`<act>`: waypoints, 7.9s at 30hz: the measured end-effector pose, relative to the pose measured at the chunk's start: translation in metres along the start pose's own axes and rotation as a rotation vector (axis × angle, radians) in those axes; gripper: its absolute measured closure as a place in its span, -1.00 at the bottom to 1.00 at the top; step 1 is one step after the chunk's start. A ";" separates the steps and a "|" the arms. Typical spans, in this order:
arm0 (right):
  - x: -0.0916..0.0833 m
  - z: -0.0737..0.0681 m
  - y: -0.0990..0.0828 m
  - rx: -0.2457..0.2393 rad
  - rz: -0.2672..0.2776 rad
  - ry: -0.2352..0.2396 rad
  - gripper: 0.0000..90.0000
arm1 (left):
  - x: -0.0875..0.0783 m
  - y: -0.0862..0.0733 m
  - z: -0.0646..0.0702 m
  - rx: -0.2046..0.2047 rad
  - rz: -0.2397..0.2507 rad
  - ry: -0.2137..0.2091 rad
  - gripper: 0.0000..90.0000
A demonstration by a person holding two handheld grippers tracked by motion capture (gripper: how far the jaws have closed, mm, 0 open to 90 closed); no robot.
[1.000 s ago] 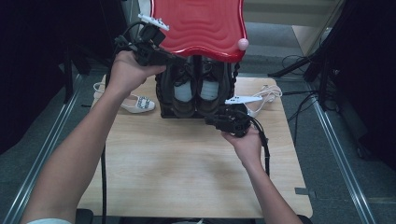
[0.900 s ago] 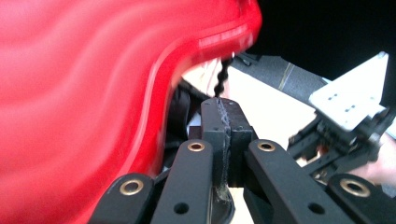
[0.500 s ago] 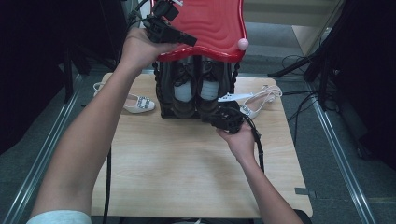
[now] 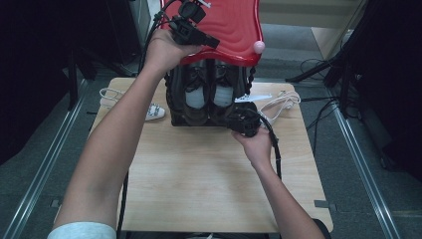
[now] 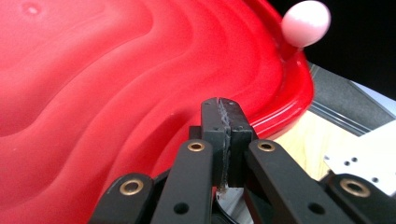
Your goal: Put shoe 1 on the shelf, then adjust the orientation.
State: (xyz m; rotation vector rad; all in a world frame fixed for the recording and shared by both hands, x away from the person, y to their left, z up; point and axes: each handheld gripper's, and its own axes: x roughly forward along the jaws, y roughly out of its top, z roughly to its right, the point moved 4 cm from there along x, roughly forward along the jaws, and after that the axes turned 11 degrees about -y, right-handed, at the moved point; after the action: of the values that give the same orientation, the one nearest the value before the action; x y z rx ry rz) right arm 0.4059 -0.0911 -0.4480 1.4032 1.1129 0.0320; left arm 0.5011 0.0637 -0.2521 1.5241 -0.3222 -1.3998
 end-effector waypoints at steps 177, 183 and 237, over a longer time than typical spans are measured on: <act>0.001 -0.027 -0.022 -0.036 0.045 0.155 0.34 | -0.031 -0.110 0.040 -0.102 -0.001 -0.074 0.06; -0.002 -0.025 -0.028 -0.053 0.060 0.163 0.20 | -0.029 -0.134 0.043 -0.110 -0.005 -0.090 0.04; -0.036 0.006 -0.076 -0.052 0.001 0.008 -0.05 | -0.027 -0.330 -0.014 -0.311 0.031 -0.047 0.97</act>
State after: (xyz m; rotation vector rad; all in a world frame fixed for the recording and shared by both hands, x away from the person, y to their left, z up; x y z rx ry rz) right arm 0.3465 -0.1368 -0.4868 1.3584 1.1108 0.0672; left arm 0.3698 0.2438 -0.4968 1.2284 -0.1467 -1.3909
